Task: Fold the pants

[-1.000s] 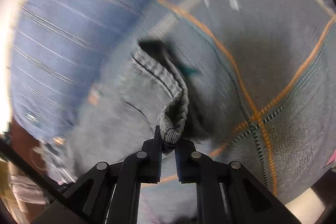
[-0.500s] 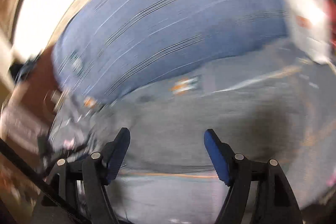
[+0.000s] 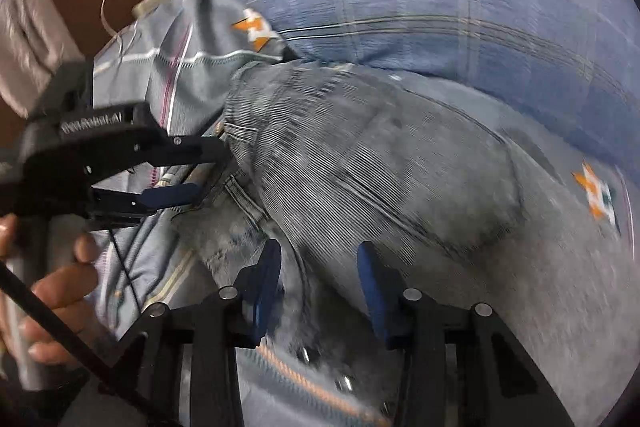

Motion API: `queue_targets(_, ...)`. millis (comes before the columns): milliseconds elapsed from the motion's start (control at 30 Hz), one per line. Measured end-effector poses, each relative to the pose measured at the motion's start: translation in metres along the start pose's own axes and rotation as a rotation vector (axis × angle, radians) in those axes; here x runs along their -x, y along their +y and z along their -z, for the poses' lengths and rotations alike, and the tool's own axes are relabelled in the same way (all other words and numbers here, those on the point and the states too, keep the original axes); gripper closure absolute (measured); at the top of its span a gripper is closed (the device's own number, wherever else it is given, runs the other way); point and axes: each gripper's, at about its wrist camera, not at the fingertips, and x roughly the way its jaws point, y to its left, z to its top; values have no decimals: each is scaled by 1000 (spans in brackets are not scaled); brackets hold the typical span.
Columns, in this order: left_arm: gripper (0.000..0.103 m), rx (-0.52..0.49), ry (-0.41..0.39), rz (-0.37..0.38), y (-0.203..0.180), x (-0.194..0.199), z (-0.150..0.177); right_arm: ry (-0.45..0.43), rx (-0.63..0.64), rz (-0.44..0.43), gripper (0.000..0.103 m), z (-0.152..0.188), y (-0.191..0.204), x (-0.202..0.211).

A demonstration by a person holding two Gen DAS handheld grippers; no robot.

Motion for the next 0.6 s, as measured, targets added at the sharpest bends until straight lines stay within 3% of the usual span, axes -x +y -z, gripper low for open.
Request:
queue_targets(133,40,0,21,36,-3,-7,1,20,98,37,45,-5,18,-29)
queue_targets(167,40,-3,24,37,-4,-11,-1,25,115,72,47,-5,19,-33)
queue_targets(200,40,-3,25,38,-3,-11,0,31,130,130,61,-4,19,-40)
queue_targets(267,40,2,28,36,-1,-13,-1,31,110,154,74,-3,15,-41)
queue_targets(300,40,6,29,37,1,-13,0,25,90,132,94,-4,13,-38)
queue_targets(333,40,10,30,39,3,-13,0,22,70,115,97,-6,11,-33)
queue_targets(433,40,10,33,68,3,-15,1,-21,5,64,98,-8,3,-8)
queue_targets(600,40,0,68,138,-4,-21,9,-91,-147,-111,98,-14,-20,24)
